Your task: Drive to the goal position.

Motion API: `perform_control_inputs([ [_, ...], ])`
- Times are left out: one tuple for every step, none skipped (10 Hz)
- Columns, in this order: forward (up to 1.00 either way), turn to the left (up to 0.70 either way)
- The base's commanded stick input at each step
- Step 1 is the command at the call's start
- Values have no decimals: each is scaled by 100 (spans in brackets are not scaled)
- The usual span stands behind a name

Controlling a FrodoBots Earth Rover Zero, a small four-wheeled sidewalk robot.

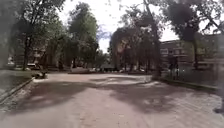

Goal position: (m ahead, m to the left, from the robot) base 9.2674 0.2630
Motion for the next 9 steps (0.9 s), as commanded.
perform_control_inputs([
  [85,0],
  [85,0],
  [85,0],
  [85,0],
  [85,0],
  [85,0],
  [85,0],
  [85,0],
  [85,0],
])
